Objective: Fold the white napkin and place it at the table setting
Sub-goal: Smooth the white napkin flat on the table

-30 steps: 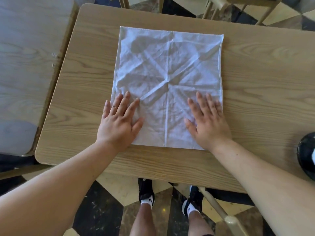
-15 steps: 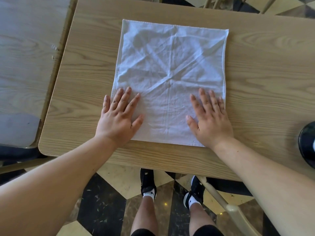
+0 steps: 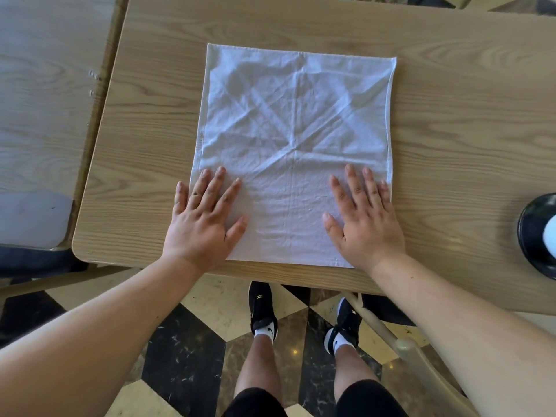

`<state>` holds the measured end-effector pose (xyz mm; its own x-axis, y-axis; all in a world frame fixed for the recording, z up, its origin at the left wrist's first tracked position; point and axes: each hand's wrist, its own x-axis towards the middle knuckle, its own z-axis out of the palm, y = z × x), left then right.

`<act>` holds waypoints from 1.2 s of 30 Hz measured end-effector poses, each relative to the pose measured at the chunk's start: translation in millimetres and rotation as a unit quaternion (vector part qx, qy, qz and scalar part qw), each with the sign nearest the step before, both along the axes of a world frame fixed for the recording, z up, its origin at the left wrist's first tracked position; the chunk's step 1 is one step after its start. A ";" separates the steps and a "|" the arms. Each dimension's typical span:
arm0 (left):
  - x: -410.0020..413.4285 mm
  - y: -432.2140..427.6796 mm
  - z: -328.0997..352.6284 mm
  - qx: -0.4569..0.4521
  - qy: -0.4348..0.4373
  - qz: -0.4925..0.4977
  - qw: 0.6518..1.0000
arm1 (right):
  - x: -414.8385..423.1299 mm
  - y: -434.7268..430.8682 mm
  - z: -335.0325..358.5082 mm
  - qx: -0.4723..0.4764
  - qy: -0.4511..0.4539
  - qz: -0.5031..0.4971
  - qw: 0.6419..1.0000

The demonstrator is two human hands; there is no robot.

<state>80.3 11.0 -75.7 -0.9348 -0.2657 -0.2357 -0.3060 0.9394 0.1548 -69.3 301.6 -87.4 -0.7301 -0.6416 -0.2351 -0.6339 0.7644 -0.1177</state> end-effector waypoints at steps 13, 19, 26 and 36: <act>16.6 4.8 0.2 -0.010 0.000 -0.013 1.000 | 25.6 10.0 -1.9 0.002 0.005 -0.012 1.000; 23.5 8.1 -0.2 -0.018 -0.007 -0.014 1.000 | 30.5 12.2 -1.3 0.002 0.007 -0.009 1.000; 34.9 14.7 -0.2 -0.017 0.000 -0.008 1.000 | 34.9 14.5 -0.5 0.008 0.005 -0.002 1.000; 3.0 1.7 23.6 0.002 0.047 -0.001 0.999 | 33.6 49.5 26.2 -0.067 -0.009 0.108 0.992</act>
<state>83.3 12.7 -52.1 -0.9535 -0.2626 -0.1477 -0.2875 0.9396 0.1859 -35.7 351.1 -61.2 -0.5692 -0.8087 -0.1486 -0.7774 0.5882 -0.2228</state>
